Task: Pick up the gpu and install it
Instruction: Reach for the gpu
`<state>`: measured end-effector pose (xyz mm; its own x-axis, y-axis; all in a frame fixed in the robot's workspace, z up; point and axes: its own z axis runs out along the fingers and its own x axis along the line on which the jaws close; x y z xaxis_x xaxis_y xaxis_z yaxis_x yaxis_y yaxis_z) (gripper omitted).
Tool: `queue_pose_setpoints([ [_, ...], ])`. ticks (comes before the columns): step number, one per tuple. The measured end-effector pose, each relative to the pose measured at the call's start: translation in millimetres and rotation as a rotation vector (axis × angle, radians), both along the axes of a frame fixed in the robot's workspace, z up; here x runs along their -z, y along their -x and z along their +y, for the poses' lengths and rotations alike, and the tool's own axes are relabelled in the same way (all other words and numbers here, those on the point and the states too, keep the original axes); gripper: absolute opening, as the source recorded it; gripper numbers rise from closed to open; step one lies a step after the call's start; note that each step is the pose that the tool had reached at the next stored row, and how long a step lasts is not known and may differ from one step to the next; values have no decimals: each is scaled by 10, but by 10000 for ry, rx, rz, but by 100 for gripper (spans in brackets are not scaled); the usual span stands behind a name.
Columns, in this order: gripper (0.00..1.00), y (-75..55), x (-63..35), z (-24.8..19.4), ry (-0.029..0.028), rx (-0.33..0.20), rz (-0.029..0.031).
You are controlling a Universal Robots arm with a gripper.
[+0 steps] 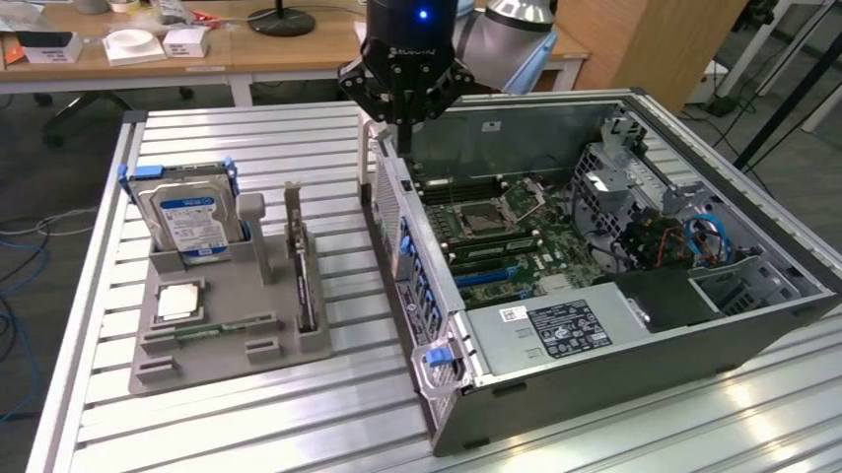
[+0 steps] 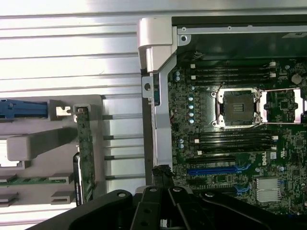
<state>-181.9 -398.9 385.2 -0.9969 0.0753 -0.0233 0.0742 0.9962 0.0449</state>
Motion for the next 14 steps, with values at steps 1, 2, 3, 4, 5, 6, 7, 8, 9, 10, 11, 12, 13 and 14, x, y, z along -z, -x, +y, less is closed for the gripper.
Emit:
queue_pose_setpoints([
  [1,11,4,1,0,0,0,0],
  [2,11,8,1,0,-1,0,0],
  [3,11,12,2,0,0,1,0],
  [4,11,17,3,0,-1,1,0],
  [5,11,22,3,0,0,0,0],
  [6,11,28,4,0,0,0,0],
  [7,11,33,5,0,0,1,0],
  [8,11,39,6,0,0,0,0],
  [9,11,45,6,0,0,0,0],
  [10,11,52,7,0,0,0,0],
  [11,11,58,8,0,0,0,0],
  [12,11,64,9,0,-1,0,0],
  [13,11,71,9,0,0,0,0],
  [14,11,77,10,0,-1,0,0],
])
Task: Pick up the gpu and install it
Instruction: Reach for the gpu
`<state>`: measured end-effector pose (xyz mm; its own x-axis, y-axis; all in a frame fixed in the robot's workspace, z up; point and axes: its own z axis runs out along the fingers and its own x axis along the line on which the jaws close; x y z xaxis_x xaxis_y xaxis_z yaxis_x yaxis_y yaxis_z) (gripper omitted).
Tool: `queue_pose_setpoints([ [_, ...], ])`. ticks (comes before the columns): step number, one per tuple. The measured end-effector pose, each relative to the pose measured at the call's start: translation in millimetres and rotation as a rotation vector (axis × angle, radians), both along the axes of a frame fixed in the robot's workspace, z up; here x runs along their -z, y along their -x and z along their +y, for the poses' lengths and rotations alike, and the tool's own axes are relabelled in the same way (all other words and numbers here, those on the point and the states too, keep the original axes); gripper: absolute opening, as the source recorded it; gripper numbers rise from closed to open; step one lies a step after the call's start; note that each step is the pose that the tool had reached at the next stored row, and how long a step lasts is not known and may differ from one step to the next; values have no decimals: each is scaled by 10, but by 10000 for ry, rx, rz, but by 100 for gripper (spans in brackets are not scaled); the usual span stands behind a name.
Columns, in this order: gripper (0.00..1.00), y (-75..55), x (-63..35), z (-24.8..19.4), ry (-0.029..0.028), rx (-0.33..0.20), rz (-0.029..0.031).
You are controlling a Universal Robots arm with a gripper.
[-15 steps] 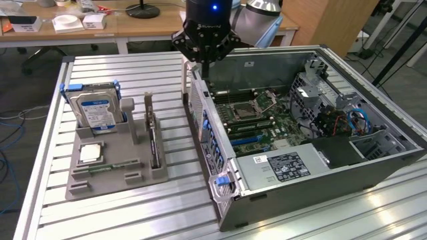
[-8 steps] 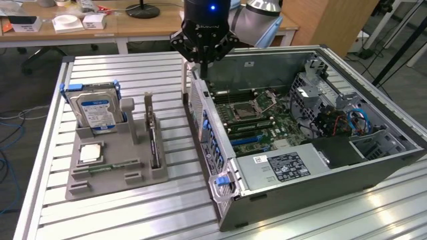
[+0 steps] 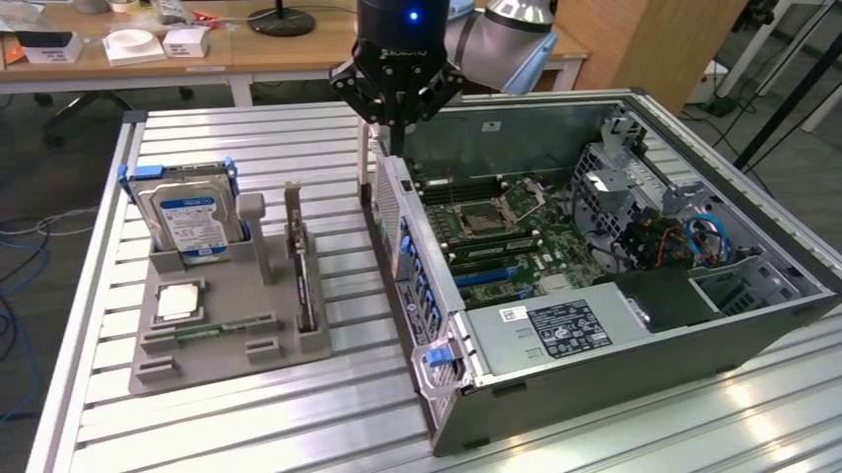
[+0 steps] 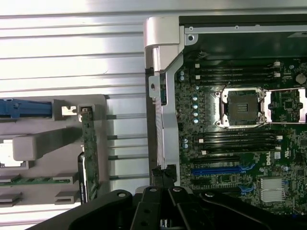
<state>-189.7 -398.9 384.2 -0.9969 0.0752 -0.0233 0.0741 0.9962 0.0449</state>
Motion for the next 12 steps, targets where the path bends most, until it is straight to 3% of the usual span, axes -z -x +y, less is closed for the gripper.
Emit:
queue_pose_setpoints([
  [12,11,83,9,0,0,1,0],
])
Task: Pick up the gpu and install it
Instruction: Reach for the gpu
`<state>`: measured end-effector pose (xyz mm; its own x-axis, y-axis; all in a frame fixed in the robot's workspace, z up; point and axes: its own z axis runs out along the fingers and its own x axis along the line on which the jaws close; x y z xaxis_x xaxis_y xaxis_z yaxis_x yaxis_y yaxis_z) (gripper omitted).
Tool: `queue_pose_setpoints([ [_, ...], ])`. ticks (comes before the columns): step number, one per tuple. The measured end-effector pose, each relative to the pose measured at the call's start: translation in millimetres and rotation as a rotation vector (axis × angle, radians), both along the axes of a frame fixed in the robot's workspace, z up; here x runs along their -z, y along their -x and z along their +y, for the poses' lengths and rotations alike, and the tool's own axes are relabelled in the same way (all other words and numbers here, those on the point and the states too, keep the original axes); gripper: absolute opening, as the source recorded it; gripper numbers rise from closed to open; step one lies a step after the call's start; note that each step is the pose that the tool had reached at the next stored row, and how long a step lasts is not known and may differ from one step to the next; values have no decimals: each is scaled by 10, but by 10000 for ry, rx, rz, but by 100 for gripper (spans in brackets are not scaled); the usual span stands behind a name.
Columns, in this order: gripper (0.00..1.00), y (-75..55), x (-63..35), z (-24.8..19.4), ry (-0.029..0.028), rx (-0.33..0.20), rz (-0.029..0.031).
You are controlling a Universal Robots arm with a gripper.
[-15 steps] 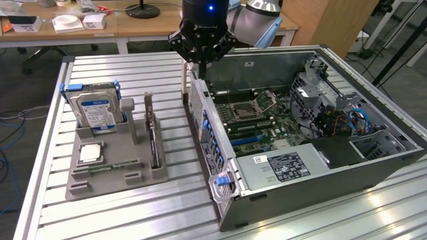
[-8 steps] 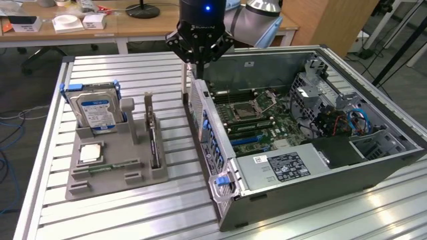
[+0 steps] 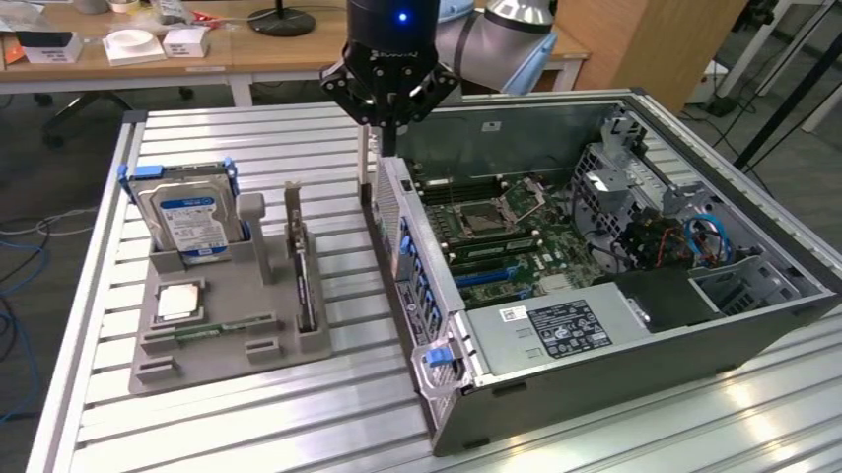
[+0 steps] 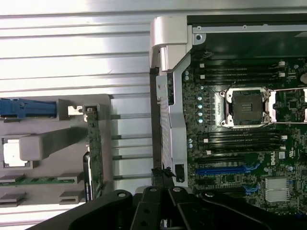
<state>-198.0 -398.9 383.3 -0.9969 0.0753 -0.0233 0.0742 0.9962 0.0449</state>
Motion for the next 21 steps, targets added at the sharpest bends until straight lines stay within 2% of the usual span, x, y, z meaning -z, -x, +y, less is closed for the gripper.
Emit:
queue_pose_setpoints([
  [21,11,141,15,0,0,0,0],
])
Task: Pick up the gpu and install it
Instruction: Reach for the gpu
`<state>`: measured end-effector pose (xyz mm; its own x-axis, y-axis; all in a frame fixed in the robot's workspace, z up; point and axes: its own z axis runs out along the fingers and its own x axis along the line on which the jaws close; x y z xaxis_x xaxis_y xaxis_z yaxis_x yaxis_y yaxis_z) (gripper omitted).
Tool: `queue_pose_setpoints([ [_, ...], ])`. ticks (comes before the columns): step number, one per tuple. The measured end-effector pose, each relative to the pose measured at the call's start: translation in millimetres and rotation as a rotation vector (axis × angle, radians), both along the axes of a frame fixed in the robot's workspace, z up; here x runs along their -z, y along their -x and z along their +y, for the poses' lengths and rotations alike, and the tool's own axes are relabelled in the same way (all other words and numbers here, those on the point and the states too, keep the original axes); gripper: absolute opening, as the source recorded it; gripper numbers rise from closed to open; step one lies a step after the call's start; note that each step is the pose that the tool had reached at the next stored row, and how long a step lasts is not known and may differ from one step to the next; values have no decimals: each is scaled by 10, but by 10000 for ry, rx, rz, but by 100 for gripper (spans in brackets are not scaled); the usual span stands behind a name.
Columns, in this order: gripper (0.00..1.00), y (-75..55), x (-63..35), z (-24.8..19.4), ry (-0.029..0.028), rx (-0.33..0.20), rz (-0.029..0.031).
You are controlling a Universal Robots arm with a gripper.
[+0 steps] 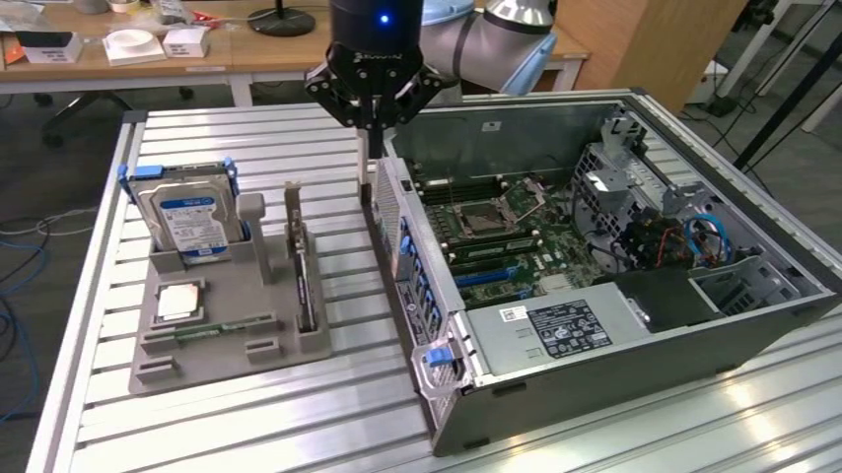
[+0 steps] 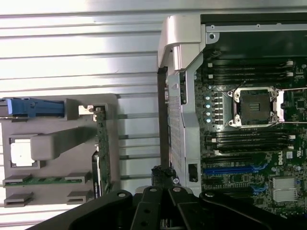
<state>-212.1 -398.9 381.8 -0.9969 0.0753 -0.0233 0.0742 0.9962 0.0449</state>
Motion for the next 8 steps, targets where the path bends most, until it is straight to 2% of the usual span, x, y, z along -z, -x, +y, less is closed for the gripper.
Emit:
queue_pose_setpoints([
  [8,11,59,7,0,-1,1,-1],
])
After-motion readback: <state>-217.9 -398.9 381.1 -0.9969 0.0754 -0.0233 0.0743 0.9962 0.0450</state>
